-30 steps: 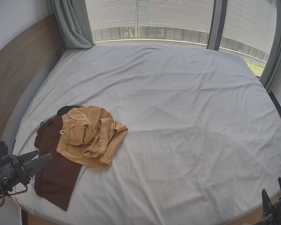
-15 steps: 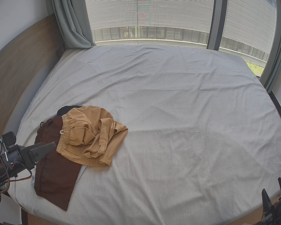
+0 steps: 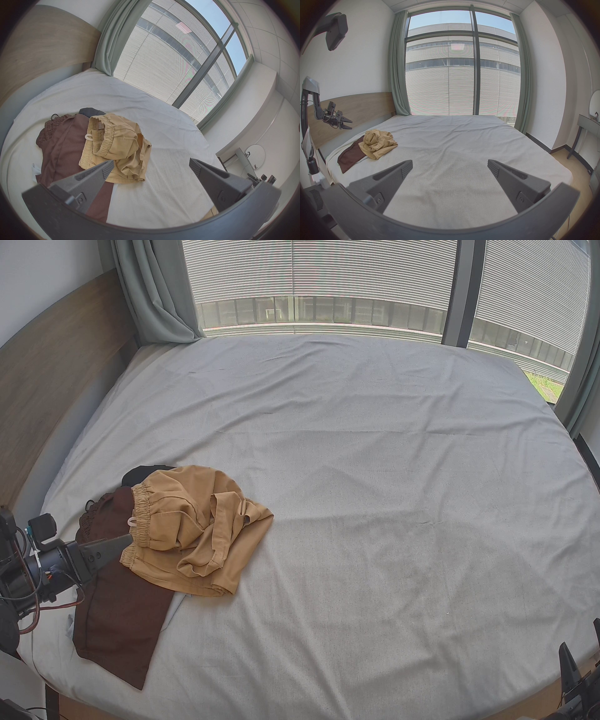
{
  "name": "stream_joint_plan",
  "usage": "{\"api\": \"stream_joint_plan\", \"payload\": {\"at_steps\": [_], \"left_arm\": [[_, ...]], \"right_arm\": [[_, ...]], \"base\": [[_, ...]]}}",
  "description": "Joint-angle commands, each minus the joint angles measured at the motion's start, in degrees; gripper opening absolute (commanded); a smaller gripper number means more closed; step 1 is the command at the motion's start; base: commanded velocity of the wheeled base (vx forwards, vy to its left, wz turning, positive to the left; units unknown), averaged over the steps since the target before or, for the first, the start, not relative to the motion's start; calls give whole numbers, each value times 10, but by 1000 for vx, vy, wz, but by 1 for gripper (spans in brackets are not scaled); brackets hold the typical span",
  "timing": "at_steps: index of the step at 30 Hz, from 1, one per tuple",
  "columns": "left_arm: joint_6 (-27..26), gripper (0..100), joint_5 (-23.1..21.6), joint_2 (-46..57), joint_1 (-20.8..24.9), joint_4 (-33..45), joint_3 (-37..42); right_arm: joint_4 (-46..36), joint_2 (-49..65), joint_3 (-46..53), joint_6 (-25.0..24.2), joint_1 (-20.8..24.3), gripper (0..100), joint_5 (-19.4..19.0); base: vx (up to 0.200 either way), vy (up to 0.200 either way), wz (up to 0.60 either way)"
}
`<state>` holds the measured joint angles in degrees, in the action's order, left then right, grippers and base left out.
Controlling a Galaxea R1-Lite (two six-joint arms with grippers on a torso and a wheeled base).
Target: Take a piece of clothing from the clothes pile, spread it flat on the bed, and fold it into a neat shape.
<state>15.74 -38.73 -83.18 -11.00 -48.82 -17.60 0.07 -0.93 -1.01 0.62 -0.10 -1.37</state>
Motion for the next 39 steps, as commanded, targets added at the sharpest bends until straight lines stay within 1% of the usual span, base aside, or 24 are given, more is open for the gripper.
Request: {"api": "stream_joint_plan", "payload": {"at_steps": [1, 5, 16, 25, 27, 39], "left_arm": [[1, 100, -6, -55, -9, -22, -8], [3, 100, -25, -81, -10, -38, -23], [1, 100, -26, -161, -30, -42, -91], [2, 100, -22, -204, -28, -43, -126], [2, 100, -21, -226, -25, -43, -146], [2, 100, -20, -275, -14, -42, -206]], "right_arm": [[0, 8, 10, 1, -1, 100, 0], [0, 9, 10, 1, -1, 100, 0], [0, 8, 10, 1, 0, 100, 0], [0, 9, 10, 1, 0, 100, 0], [1, 9, 10, 1, 0, 100, 0], [0, 8, 10, 2, 0, 100, 0]], "base": [[0, 0, 0], [0, 0, 0], [0, 0, 0], [0, 0, 0], [0, 0, 0], [0, 0, 0]]}}
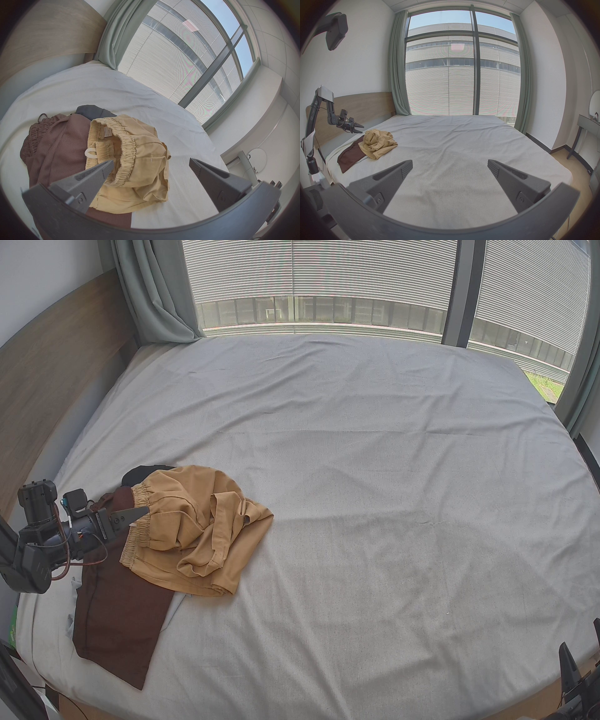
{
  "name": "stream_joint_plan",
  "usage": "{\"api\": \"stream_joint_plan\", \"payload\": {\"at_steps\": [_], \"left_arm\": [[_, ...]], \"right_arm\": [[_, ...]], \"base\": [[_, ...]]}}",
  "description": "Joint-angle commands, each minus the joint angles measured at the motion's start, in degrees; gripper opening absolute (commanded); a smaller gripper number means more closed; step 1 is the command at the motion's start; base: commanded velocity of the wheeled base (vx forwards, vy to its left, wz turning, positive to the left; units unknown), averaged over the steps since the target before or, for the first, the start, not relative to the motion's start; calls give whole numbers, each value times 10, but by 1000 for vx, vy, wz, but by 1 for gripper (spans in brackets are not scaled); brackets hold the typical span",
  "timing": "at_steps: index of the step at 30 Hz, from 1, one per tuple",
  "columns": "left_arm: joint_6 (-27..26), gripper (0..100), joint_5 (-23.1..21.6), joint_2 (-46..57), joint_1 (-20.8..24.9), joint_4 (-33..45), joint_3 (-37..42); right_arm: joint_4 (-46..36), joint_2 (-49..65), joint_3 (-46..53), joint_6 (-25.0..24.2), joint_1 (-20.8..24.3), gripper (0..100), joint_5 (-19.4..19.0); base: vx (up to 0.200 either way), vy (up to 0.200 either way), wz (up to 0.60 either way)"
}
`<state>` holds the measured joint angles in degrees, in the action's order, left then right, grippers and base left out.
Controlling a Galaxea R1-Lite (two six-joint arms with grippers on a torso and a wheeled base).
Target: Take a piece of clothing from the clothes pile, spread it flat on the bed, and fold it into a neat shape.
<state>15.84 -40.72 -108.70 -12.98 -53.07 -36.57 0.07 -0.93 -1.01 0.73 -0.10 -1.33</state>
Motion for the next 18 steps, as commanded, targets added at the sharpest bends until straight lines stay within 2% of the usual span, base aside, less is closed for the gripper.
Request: {"api": "stream_joint_plan", "payload": {"at_steps": [1, 8, 18], "left_arm": [[0, 100, 2, -24, 9, 1, -21], [1, 100, 5, -43, 31, 3, -61], [-2, 100, 13, -67, 27, 1, -78]], "right_arm": [[0, 8, 10, 1, 0, 100, 0], [0, 8, 10, 1, 0, 100, 0], [0, 8, 10, 1, 0, 100, 0]], "base": [[0, 0, 0], [0, 0, 0], [0, 0, 0]]}}
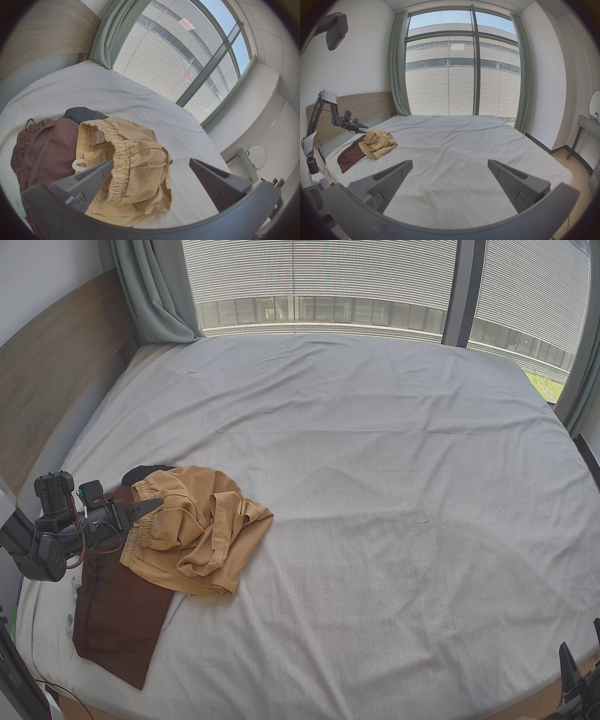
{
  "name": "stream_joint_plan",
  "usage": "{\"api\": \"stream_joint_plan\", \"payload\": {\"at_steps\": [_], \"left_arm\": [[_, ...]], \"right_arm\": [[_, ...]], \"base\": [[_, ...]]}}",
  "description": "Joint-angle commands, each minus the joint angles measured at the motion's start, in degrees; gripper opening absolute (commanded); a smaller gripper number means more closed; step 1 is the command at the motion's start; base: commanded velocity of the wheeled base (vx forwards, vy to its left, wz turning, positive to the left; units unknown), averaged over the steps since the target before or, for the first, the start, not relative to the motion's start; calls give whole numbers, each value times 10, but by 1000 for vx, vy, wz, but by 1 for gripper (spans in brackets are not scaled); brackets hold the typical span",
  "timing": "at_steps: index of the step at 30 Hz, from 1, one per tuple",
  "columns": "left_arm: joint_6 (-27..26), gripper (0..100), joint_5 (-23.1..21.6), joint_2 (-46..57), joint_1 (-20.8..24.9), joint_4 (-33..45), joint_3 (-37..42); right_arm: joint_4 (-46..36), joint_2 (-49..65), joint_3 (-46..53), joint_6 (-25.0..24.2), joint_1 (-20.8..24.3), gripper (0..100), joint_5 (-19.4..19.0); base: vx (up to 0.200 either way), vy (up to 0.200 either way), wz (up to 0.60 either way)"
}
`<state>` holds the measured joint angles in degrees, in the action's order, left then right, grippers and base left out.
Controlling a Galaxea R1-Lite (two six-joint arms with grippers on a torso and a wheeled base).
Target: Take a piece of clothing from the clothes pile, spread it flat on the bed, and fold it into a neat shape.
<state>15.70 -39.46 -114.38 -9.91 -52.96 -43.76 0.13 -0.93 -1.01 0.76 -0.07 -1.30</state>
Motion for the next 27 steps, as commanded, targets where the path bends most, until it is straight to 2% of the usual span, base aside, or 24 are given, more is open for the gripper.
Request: {"api": "stream_joint_plan", "payload": {"at_steps": [1, 24, 27], "left_arm": [[-1, 100, 0, -11, -5, 0, -7], [-1, 100, 4, -46, 26, -3, -27], [0, 100, 4, -62, 33, -25, -29]], "right_arm": [[0, 8, 10, 0, 0, 100, 0], [0, 8, 10, -1, 0, 100, 0], [0, 8, 10, -1, 0, 100, 0]], "base": [[0, 0, 0], [0, 0, 0], [0, 0, 0]]}}
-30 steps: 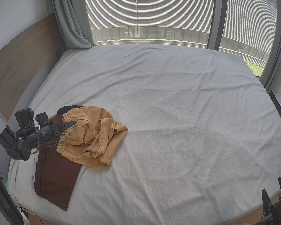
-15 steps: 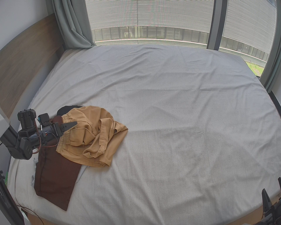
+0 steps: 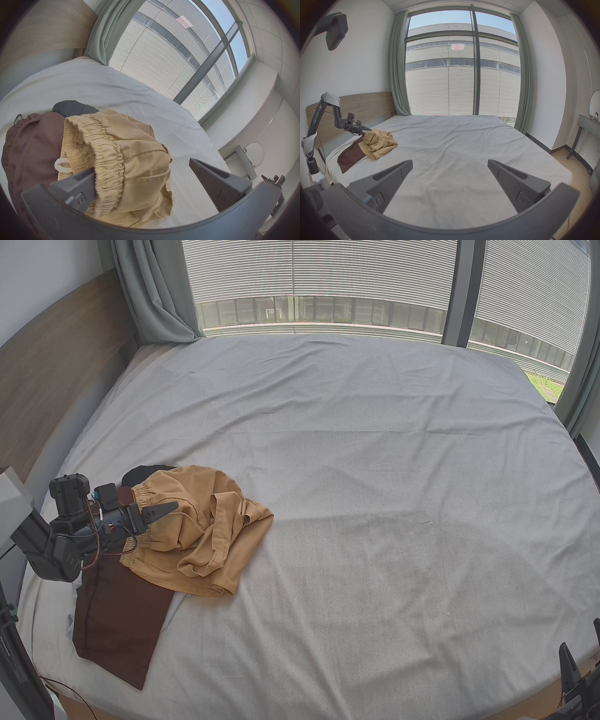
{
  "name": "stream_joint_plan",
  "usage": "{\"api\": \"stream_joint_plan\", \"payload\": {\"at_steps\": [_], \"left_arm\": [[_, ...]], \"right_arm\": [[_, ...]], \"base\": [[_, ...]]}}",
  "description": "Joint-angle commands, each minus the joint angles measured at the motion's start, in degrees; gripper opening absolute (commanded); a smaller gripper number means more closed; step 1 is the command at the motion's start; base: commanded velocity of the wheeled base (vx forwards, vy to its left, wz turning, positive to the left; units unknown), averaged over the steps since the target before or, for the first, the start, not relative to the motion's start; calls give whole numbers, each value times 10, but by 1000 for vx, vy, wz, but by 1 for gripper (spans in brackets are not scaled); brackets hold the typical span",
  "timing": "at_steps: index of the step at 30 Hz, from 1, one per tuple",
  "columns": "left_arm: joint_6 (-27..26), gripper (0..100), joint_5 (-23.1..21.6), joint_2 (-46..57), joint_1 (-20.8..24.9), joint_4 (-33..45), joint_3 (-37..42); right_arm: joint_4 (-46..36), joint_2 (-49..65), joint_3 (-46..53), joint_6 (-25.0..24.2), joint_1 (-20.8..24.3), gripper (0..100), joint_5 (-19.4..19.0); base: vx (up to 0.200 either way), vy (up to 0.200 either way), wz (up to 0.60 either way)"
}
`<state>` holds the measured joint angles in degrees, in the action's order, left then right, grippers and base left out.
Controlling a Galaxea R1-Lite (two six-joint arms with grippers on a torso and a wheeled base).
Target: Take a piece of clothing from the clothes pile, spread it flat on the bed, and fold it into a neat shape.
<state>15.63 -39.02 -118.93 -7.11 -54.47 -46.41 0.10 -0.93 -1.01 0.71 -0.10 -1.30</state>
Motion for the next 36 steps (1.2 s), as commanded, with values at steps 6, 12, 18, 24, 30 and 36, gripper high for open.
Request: {"api": "stream_joint_plan", "payload": {"at_steps": [6, 12, 18, 24, 30, 36], "left_arm": [[1, 0, 0, -18, 3, -16, -3], [1, 0, -5, -20, 1, -17, 0], [5, 0, -9, -12, 0, -24, 15], [5, 0, -12, 18, 1, -47, 58], [7, 0, -25, 34, 4, -78, 100], [19, 0, -27, 62, 8, -115, 142]], "right_arm": [[0, 8, 10, 0, 0, 100, 0], [0, 8, 10, 1, 0, 100, 0], [0, 8, 10, 0, 0, 100, 0], [1, 8, 10, 0, 0, 100, 0], [0, 8, 10, 0, -1, 100, 0], [1, 9, 10, 0, -1, 100, 0]], "base": [[0, 0, 0], [0, 0, 0], [0, 0, 0], [0, 0, 0], [0, 0, 0], [0, 0, 0]]}}
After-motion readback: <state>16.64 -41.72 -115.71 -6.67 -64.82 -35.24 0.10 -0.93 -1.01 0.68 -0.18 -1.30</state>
